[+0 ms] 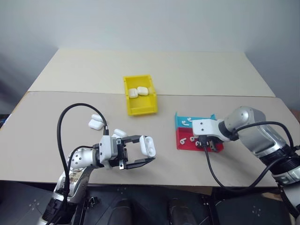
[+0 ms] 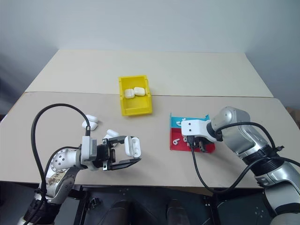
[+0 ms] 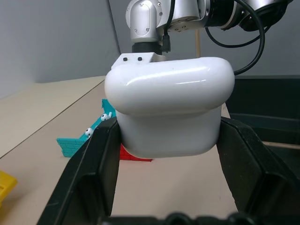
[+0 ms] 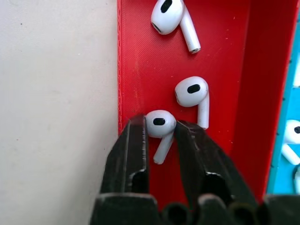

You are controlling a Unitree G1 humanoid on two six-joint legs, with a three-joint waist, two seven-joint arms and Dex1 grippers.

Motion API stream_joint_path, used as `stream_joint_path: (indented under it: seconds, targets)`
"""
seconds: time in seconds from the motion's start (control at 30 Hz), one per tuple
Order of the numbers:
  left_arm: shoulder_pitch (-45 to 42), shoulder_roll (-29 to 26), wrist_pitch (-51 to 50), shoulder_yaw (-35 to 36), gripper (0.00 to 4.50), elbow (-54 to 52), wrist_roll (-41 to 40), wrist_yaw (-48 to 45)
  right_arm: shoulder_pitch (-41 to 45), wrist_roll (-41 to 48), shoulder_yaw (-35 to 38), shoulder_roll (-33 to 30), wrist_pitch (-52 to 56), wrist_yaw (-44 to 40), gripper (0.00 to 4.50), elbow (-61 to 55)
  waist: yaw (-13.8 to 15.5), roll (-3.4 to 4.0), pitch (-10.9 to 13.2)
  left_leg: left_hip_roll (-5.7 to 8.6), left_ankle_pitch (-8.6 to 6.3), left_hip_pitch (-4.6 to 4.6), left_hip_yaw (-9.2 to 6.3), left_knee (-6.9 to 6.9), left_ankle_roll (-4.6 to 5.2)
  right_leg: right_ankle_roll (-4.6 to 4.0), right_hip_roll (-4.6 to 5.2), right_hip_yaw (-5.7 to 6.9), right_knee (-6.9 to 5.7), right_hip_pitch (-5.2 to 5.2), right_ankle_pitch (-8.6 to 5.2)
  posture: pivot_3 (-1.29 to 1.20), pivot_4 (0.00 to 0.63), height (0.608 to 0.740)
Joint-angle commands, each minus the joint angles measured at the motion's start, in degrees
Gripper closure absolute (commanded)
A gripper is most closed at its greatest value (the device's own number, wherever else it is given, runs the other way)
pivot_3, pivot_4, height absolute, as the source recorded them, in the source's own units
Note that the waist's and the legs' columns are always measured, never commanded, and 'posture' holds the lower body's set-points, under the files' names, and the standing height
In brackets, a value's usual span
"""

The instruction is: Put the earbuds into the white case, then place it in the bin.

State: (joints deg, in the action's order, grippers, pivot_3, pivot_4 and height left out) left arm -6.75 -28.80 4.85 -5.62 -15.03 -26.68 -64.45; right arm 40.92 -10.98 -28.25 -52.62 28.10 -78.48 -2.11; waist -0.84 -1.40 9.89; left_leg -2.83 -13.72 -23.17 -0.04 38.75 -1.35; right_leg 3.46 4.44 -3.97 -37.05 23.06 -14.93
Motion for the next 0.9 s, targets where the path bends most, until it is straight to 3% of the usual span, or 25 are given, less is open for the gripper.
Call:
stream_joint_path:
  seconds: [0.03, 0.4, 0.63, 0.77, 0.9]
  targets:
    - [-0.3, -0.4, -0.4, 0.1, 1.73, -2.1, -0.2, 0.4, 0.2, -1.3, 0.5, -0.1, -0.9, 0.3, 3.88, 0.2, 0.0, 0.0, 0.0, 0.0, 0.0, 0.0, 0.0, 0.0, 0.0, 0.0, 0.0, 0.0, 0.0, 0.0, 0.0, 0.0, 0.15, 0.74]
    - [-1.0, -0.2, -1.5, 0.6, 1.73, -3.1, -1.3, 1.5, 1.1, 2.5, 5.9, -1.8, 3.5, -0.7, 3.88, -5.3, 0.0, 0.01, 0.0, 0.0, 0.0, -0.03, 0.0, -0.01, 0.0, 0.0, 0.0, 0.0, 0.0, 0.03, 0.0, 0.0, 0.15, 0.74]
    - [-3.6, -0.7, -4.0, 1.9, 1.73, -5.6, -4.1, 2.2, -0.3, 16.3, 21.0, -2.6, 15.6, -0.8, 3.88, -17.3, 0.1, 0.03, 0.0, 0.0, 0.0, -0.09, -0.02, -0.01, 0.01, 0.0, 0.0, 0.01, 0.0, 0.07, 0.0, 0.0, 0.15, 0.74]
    - [-5.9, -0.9, -6.5, 2.7, 1.73, -7.1, -5.7, 3.4, -2.6, 24.6, 30.9, 1.6, 16.4, 3.9, 3.88, -21.3, 0.1, 0.01, 0.0, 0.0, -0.01, -0.08, -0.05, -0.01, 0.02, 0.01, 0.0, 0.03, 0.02, 0.01, 0.0, 0.0, 0.15, 0.74]
    - [-7.4, 0.0, -7.8, 2.3, 1.73, -7.5, -6.0, 4.5, -2.9, 29.8, 35.7, 5.4, 16.0, 9.0, 3.88, -22.5, 0.0, 0.01, 0.0, 0.0, -0.01, -0.07, -0.04, -0.01, 0.02, 0.02, 0.0, 0.02, 0.01, 0.01, 0.01, 0.0, 0.15, 0.74]
